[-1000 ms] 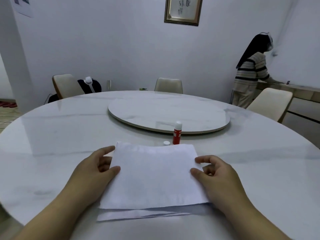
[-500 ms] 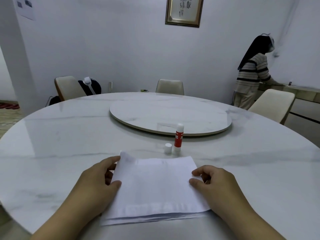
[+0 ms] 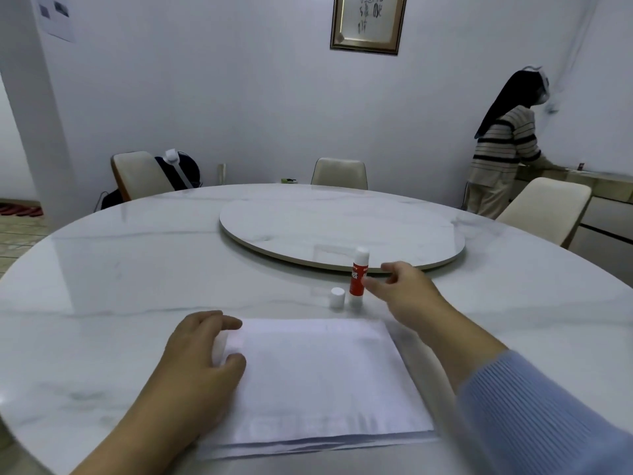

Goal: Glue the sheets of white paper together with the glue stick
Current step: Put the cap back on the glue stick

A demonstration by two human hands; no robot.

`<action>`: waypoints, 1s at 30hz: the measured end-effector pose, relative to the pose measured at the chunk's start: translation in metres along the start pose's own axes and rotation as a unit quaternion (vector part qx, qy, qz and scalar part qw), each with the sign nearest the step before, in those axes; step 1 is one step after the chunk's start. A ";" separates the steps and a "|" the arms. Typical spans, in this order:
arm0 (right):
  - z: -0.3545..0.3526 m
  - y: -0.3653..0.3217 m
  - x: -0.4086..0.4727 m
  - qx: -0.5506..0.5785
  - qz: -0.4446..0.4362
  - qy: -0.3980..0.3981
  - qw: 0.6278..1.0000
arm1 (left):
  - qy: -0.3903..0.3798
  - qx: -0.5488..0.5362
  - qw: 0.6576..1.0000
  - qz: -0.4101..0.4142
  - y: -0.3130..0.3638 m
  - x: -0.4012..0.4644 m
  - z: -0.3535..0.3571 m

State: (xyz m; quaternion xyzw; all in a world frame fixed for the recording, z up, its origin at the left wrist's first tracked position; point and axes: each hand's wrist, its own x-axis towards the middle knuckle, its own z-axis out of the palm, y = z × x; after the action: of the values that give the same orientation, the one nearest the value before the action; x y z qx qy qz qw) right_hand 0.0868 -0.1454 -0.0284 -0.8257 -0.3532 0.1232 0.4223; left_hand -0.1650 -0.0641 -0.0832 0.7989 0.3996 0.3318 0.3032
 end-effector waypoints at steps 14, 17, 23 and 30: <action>0.011 -0.030 -0.026 0.339 -0.109 -0.062 0.932 | -0.079 -0.223 0.971 0.020 0.067 0.054 -0.001; 0.024 -0.033 -0.058 0.320 -0.077 -0.150 0.932 | -0.198 -0.351 0.915 0.023 0.080 0.059 0.024; 0.023 -0.025 -0.066 0.512 0.066 -0.208 0.831 | -0.156 -0.529 0.834 -0.029 0.070 0.056 0.032; 0.039 -0.023 -0.065 0.410 0.038 -0.082 0.908 | -0.081 -0.512 0.854 -0.042 0.070 0.056 0.034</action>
State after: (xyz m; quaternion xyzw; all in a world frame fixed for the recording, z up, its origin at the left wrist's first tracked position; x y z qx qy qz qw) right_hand 0.0094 -0.1570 -0.0404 -0.5795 -0.2733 0.3406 0.6881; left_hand -0.0827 -0.0591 -0.0350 0.5372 0.1806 0.4108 0.7142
